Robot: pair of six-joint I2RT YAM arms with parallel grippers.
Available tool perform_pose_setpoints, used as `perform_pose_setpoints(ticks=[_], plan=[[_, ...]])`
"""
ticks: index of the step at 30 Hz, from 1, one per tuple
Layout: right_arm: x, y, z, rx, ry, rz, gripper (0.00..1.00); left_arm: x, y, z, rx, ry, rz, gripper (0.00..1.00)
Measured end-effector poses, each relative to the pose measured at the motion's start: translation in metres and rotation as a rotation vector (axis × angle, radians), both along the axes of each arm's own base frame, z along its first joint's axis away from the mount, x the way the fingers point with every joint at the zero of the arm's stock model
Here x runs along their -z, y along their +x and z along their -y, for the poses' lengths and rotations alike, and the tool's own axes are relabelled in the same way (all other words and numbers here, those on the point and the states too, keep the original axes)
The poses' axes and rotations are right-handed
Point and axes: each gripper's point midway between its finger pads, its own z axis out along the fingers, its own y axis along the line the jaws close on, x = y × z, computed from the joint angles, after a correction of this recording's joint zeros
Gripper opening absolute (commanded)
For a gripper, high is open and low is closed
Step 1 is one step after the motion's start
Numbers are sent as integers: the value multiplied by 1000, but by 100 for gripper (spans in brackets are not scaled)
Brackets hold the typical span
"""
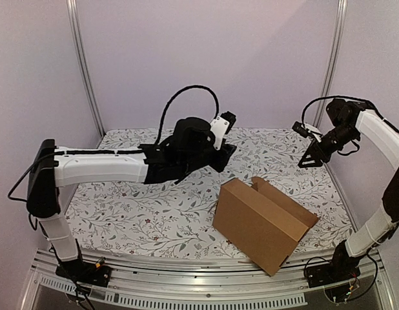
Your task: Fold the paper box
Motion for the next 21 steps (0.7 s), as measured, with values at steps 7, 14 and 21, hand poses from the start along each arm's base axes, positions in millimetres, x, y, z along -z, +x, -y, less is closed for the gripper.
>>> perform_pose_setpoints(ticks=[7, 14, 21], plan=[[-6, -32, -22, -94, 128, -56, 60, -9, -115, -20, 50, -26, -43, 42], [-26, -108, -70, -321, 146, 13, 65, 77, -164, -7, 84, 99, -191, 42], [5, -125, -89, -361, 137, -172, 58, 125, -175, 7, 67, 187, -221, 44]])
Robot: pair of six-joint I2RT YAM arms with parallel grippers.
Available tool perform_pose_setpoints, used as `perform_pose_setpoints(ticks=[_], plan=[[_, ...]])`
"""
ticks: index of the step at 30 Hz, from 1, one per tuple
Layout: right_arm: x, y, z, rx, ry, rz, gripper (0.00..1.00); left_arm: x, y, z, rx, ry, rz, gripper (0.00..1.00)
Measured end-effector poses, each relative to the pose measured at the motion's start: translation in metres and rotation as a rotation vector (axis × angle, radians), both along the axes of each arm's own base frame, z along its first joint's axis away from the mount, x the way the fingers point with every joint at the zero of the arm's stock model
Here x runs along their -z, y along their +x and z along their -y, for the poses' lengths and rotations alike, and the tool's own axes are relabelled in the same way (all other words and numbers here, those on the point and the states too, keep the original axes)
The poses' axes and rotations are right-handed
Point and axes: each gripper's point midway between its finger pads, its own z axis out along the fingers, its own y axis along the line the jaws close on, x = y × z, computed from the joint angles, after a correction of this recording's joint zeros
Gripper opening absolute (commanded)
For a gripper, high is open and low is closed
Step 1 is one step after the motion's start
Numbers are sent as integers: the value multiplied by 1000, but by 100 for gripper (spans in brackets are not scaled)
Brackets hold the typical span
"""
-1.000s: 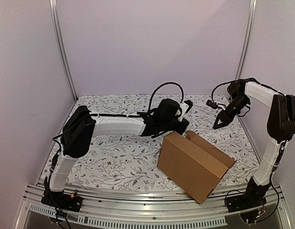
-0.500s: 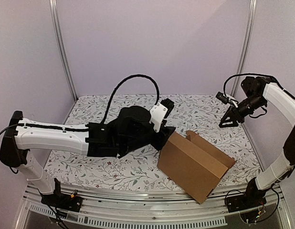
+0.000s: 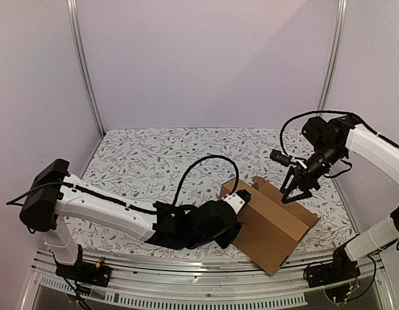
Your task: Fold the paper box
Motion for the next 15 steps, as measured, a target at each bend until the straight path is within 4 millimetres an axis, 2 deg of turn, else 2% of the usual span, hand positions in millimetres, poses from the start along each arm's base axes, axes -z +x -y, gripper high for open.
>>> perform_pose_setpoints(ticks=[6, 9, 11, 15], plan=[[7, -21, -25, -72, 6, -97, 40, -8, 14, -7, -65, -6, 42, 47], [13, -25, -36, -86, -6, -175, 30, -14, 24, -11, -75, -6, 50, 47], [15, -17, -45, -87, -1, -210, 24, -19, 43, -20, -101, -3, 56, 47], [13, 8, -70, -73, 44, -281, 15, -24, 98, -45, -184, -7, 51, 47]])
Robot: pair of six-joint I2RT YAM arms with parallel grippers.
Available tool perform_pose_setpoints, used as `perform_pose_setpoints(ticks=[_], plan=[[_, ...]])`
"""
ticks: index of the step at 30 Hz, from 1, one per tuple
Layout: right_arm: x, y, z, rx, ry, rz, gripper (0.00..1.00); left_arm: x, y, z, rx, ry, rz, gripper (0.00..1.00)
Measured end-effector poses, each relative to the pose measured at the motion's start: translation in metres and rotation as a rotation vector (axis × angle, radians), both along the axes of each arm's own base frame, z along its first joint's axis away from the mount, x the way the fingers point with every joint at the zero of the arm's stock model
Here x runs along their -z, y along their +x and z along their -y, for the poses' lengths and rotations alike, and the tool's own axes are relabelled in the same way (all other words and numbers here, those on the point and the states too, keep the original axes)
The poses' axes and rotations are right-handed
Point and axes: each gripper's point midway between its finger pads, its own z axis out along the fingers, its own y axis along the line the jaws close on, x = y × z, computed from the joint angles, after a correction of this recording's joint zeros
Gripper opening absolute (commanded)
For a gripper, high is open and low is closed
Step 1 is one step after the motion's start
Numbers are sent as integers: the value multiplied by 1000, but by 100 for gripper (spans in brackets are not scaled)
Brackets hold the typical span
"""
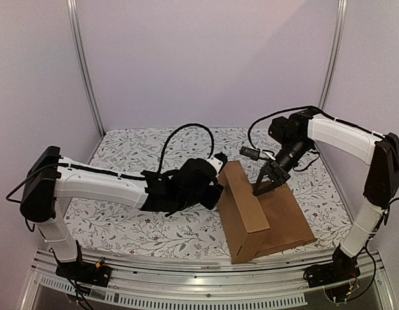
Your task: Fold the paper box
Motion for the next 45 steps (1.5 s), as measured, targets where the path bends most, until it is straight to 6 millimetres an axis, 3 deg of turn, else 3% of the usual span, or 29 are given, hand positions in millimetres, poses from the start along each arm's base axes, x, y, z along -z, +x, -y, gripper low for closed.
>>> perform_pose_setpoints(ticks=[4, 7, 11, 15, 18, 22, 26, 30, 34, 40, 45], plan=[[-7, 30, -28, 24, 56, -46, 14, -3, 43, -23, -51, 3, -6, 47], [-5, 50, -45, 60, 82, -84, 16, -16, 68, -31, -63, -7, -6, 47], [5, 67, -54, 112, 65, -114, 38, -42, 92, -28, -52, -41, 9, 48], [11, 78, -40, 178, 29, -114, 51, -56, 106, -22, -18, -46, 1, 48], [8, 85, -7, 263, 13, -99, 52, -55, 102, -16, 23, -45, -22, 48], [-3, 94, 62, 406, -40, 46, 52, -48, 91, -8, 76, -27, -52, 48], [21, 76, 105, 460, -168, 168, 51, -48, 82, 6, 122, -13, -59, 48], [54, 75, 116, 429, -241, 221, 51, -50, 70, 25, 159, 6, -46, 48], [75, 101, 117, 380, -267, 303, 49, -45, 59, 34, 177, 37, -43, 49], [100, 134, 120, 299, -297, 475, 48, -40, 53, 31, 167, 82, -49, 51], [126, 124, 128, 234, -321, 523, 44, -42, 49, 26, 163, 100, -50, 53]])
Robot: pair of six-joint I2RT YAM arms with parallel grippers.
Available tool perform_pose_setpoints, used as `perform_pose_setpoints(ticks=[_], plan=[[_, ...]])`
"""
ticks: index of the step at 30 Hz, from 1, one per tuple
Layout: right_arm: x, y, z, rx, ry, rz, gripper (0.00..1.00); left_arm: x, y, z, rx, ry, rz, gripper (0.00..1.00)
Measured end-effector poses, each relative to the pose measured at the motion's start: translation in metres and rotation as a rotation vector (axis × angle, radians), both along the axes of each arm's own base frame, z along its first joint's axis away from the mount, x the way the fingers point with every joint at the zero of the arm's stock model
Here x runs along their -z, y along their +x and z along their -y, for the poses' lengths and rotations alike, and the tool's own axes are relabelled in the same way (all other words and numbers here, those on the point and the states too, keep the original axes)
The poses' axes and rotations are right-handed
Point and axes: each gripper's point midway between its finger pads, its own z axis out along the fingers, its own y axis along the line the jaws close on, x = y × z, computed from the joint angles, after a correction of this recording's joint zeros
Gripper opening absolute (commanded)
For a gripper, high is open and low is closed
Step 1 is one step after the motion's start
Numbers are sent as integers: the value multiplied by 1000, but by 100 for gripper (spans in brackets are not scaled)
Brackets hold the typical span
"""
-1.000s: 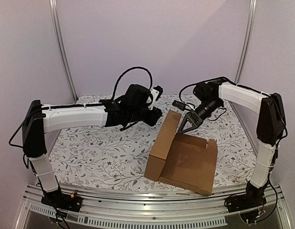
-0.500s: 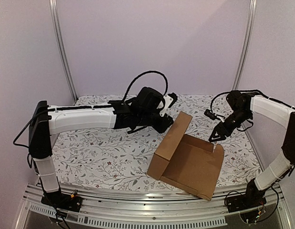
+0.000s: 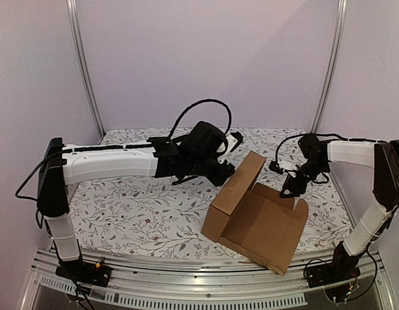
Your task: Fold the paper box
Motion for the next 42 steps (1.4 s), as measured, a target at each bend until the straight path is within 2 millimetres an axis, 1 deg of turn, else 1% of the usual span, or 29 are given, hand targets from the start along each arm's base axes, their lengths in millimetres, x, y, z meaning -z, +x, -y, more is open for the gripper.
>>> perform_pose_setpoints(ticks=[3, 5, 7, 10, 13, 18, 22, 31, 35, 39, 40, 42], plan=[[12, -11, 3, -18, -14, -12, 37, -13, -7, 0, 9, -23, 3, 53], [16, -15, 4, -29, -19, -7, 32, -22, -13, 2, 17, -47, 6, 53], [16, -16, 4, -39, -21, 7, 25, -32, -21, 3, 25, -72, 3, 54], [13, -19, 3, -59, -22, 41, 18, -38, -32, 6, 37, -97, -9, 54], [11, -23, -1, -92, -31, 85, 14, -32, -42, 8, 39, -99, -28, 54], [18, -34, -9, -149, -73, 130, 10, -14, -58, 10, 42, -76, -63, 54], [19, -31, -11, -159, -92, 161, 9, -6, -66, 18, 45, -75, -70, 54], [17, -23, -10, -142, -102, 193, 10, -8, -83, 45, 75, -120, -67, 54], [15, -21, -11, -140, -100, 203, 12, -8, -86, 55, 85, -148, -65, 54], [15, -19, -8, -126, -111, 206, 21, -8, -84, 60, 84, -163, -63, 54], [15, -19, -7, -120, -113, 204, 25, -8, -84, 61, 84, -165, -62, 54], [13, -19, -3, -110, -117, 201, 35, -8, -84, 62, 85, -169, -61, 54]])
